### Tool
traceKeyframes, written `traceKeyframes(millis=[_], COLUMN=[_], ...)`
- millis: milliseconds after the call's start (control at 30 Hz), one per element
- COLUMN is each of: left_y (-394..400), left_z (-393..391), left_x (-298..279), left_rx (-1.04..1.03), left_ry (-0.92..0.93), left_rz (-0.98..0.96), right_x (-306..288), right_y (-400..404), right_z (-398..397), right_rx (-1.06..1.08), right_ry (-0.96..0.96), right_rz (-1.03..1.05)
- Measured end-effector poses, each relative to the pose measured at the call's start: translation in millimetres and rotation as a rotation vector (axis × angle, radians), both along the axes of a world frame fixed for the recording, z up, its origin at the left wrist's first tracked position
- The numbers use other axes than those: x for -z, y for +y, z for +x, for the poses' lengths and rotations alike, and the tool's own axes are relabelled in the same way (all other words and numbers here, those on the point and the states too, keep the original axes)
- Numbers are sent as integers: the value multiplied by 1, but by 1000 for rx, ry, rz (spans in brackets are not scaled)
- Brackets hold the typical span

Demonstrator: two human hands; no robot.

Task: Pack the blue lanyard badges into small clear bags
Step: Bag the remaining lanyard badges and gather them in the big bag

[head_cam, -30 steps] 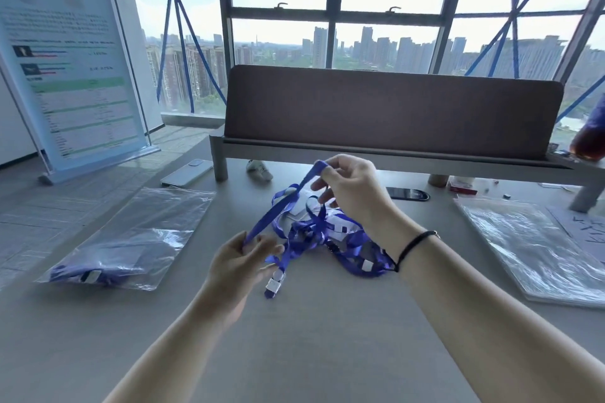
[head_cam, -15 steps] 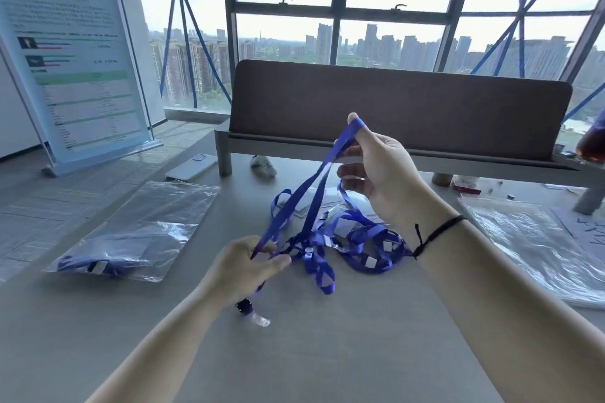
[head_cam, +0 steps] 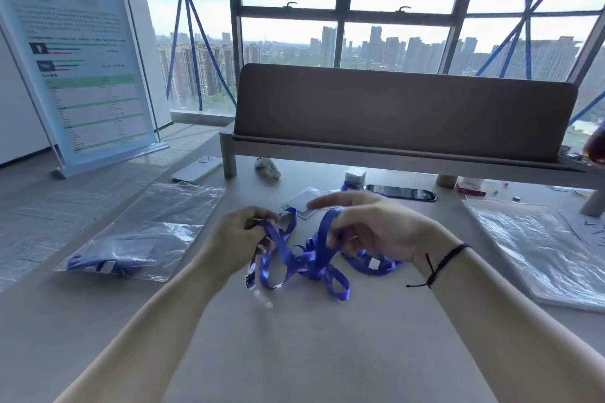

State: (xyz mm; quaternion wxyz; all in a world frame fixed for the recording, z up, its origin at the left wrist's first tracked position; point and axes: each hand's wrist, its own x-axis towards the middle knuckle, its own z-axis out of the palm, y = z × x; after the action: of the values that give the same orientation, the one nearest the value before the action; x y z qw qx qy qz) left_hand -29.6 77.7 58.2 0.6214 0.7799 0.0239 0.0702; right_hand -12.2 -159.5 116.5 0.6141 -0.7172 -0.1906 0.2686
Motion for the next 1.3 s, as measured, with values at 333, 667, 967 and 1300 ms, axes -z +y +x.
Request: traceKeyframes(millis=[333,667,967,1300], left_y=[-6,8,23,23], left_z=[-1,3,9,4], left_x=[-7,15,40,43], left_rx=[56,-64,-115,-82], left_ry=[-83,-39,91,151], left_rz=[45,-6,55,22], right_x=[79,64,-50,-48], right_y=[33,53,21,17], right_z=[32,37,55,74], right_rx=[200,178,514,643], right_ry=[-561,-671,122,80], right_rz=[-572,-640,612,763])
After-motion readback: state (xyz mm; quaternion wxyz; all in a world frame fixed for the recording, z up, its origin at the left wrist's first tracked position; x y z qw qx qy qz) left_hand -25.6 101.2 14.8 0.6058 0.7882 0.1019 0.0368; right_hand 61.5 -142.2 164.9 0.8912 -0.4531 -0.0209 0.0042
